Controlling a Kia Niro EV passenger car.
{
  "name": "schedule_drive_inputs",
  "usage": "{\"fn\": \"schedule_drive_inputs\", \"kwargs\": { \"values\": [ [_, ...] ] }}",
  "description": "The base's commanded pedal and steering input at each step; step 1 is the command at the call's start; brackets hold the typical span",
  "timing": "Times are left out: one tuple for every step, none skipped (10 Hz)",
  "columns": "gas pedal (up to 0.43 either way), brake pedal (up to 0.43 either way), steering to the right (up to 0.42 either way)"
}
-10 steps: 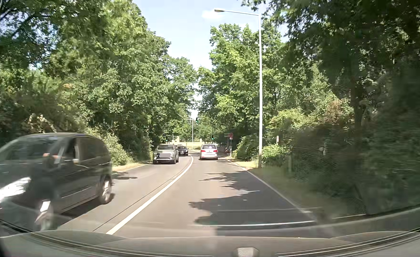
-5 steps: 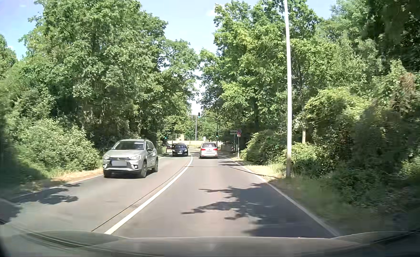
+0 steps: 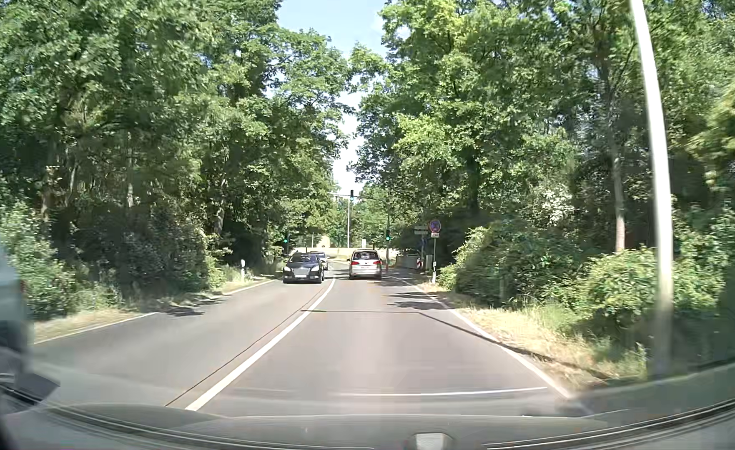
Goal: Follow the waypoints while adhering to traffic rules and regulations
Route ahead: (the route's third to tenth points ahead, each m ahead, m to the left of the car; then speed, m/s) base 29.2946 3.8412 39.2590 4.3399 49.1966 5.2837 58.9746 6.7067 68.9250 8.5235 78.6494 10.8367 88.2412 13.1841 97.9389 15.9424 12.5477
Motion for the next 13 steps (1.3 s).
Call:
{"fn": "schedule_drive_inputs", "kwargs": {
  "values": [
    [0.028,0.03,-0.012],
    [0.028,0.03,-0.012],
    [0.028,0.03,-0.012],
    [0.028,0.03,-0.012],
    [0.028,0.03,-0.012],
    [0.039,0.03,-0.012],
    [0.039,0.03,-0.014],
    [0.039,0.03,-0.014],
    [0.039,0.03,-0.014],
    [0.039,0.03,-0.014],
    [0.039,0.03,-0.015],
    [0.039,0.03,-0.015],
    [0.039,0.03,-0.016]
  ]
}}
